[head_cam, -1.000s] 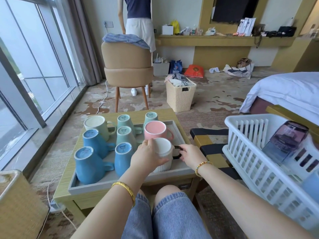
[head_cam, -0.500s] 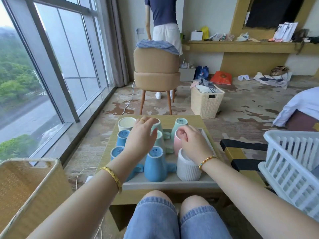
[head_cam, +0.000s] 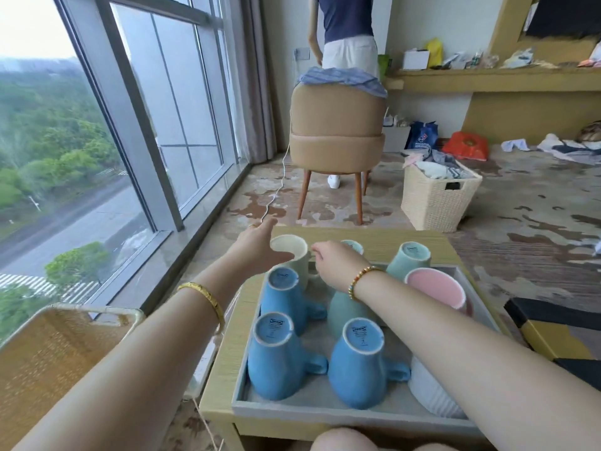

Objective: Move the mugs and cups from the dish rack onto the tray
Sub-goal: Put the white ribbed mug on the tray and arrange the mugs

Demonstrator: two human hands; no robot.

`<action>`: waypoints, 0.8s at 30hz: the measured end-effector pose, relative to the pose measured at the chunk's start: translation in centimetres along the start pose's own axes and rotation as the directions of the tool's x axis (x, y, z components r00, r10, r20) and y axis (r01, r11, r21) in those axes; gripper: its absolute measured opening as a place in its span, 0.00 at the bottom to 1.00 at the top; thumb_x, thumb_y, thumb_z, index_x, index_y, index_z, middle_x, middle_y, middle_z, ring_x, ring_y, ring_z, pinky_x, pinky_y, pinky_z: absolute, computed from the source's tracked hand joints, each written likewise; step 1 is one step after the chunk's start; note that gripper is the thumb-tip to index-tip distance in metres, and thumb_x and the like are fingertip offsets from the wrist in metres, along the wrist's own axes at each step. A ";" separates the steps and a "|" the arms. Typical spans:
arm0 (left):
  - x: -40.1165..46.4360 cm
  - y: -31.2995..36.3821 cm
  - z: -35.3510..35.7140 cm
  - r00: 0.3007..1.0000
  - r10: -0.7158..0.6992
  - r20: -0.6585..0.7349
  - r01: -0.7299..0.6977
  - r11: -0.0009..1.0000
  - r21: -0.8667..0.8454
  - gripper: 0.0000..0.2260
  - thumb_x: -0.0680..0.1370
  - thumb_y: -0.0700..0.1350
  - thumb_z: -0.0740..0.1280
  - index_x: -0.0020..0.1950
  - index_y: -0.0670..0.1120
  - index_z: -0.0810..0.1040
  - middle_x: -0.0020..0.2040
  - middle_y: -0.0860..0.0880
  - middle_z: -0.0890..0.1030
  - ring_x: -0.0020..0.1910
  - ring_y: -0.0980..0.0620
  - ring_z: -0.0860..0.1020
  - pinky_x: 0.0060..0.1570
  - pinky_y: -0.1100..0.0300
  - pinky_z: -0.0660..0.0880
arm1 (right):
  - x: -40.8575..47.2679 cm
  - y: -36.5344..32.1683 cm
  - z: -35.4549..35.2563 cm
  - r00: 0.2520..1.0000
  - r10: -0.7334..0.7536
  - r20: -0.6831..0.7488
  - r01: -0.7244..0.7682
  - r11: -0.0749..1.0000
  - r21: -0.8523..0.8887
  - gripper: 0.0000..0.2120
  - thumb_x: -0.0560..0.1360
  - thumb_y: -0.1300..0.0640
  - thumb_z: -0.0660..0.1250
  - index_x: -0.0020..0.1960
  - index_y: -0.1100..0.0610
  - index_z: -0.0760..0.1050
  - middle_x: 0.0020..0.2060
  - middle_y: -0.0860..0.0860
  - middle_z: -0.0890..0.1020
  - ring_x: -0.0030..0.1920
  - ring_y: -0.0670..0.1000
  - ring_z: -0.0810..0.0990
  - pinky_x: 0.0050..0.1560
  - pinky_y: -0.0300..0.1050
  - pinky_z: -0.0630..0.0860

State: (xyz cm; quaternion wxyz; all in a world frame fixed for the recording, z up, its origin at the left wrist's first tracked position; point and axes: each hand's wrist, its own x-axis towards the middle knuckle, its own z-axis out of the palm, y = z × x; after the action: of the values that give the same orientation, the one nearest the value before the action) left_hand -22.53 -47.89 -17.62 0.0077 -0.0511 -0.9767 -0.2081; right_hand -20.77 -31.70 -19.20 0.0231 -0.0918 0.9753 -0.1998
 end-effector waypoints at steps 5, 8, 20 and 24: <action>3.3 1.1 1.0 0.980 0.051 0.193 -0.060 0.997 0.044 0.40 0.70 0.56 0.71 0.75 0.47 0.54 0.73 0.44 0.64 0.70 0.44 0.66 0.65 0.52 0.65 | 2.3 -0.8 0.1 0.995 0.095 0.008 -0.095 0.989 0.113 0.10 0.76 0.64 0.55 0.41 0.61 0.74 0.39 0.56 0.77 0.45 0.58 0.77 0.40 0.46 0.74; 4.1 1.3 1.8 0.959 0.068 0.276 -0.099 0.990 0.099 0.41 0.71 0.54 0.71 0.76 0.48 0.52 0.74 0.45 0.64 0.70 0.45 0.65 0.66 0.53 0.64 | 2.5 -0.7 0.2 0.991 0.132 -0.011 -0.128 0.975 0.181 0.15 0.76 0.63 0.56 0.30 0.57 0.62 0.29 0.51 0.67 0.35 0.53 0.69 0.32 0.42 0.64; 4.5 0.7 0.9 0.931 0.086 0.355 -0.138 0.983 0.124 0.42 0.71 0.48 0.71 0.76 0.53 0.46 0.72 0.43 0.65 0.66 0.43 0.68 0.58 0.54 0.68 | 2.2 -0.8 -0.3 0.980 0.048 0.194 -0.098 0.961 0.257 0.17 0.73 0.69 0.53 0.55 0.63 0.76 0.49 0.59 0.80 0.41 0.53 0.75 0.32 0.39 0.67; 4.7 0.6 1.8 0.954 0.068 0.293 -0.110 0.985 0.129 0.41 0.70 0.49 0.71 0.76 0.55 0.49 0.70 0.42 0.67 0.64 0.42 0.70 0.57 0.51 0.69 | 2.6 -0.4 -0.3 0.985 0.115 0.128 -0.147 0.948 0.283 0.10 0.75 0.69 0.54 0.43 0.59 0.72 0.39 0.53 0.74 0.36 0.50 0.73 0.28 0.39 0.64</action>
State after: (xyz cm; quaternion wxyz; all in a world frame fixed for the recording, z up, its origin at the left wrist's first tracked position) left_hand -27.14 -46.14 -18.84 -0.1214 -0.1242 -0.9766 -0.1268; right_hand -23.32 -32.44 -18.79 0.1033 -0.0333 0.9363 -0.3341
